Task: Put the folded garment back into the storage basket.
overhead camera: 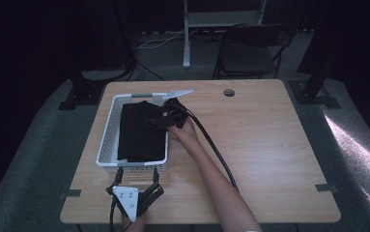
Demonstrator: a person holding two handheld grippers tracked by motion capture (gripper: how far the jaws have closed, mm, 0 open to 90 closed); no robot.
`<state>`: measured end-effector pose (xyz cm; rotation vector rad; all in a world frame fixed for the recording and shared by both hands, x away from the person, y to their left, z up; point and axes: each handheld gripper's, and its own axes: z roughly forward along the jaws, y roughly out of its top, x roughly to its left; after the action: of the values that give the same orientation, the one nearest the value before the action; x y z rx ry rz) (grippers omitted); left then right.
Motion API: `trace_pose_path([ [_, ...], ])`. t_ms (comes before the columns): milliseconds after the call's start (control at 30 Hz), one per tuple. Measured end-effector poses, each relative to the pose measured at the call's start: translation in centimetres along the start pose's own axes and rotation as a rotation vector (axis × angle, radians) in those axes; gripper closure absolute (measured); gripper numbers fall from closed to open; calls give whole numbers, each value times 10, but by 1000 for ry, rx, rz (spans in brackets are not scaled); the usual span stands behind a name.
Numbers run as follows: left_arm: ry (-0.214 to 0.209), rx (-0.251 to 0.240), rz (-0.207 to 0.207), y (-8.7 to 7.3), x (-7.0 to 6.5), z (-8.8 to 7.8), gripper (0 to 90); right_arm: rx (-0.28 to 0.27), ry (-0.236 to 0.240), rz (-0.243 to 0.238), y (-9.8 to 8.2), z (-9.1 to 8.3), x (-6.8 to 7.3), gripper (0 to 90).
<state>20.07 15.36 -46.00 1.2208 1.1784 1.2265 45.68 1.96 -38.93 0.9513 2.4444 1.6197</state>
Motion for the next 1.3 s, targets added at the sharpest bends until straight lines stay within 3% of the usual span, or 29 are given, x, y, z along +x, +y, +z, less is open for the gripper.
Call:
trace_pose_path([
  [100, 0, 0, 0, 0, 0, 0, 8, -2, -33, -5, -2, -1, 1, 30],
  [267, 0, 0, 0, 0, 0, 0, 8, -62, 3, -12, -5, -15, 1, 24],
  [367, 2, 1, 0, 0, 0, 0, 8, -93, 0, 0, -6, -28, -2, 34],
  [467, 5, 2, 1, 0, 0, 0, 7, -84, -28, -21, -8, -38, -2, 35],
  [733, 6, 1, 0, 0, 0, 0, 8, -113, -50, -15, -14, -61, -7, 35],
  [1300, 7, 3, 3, 0, 0, 0, 7, -124, -79, -26, -25, -88, -10, 36],
])
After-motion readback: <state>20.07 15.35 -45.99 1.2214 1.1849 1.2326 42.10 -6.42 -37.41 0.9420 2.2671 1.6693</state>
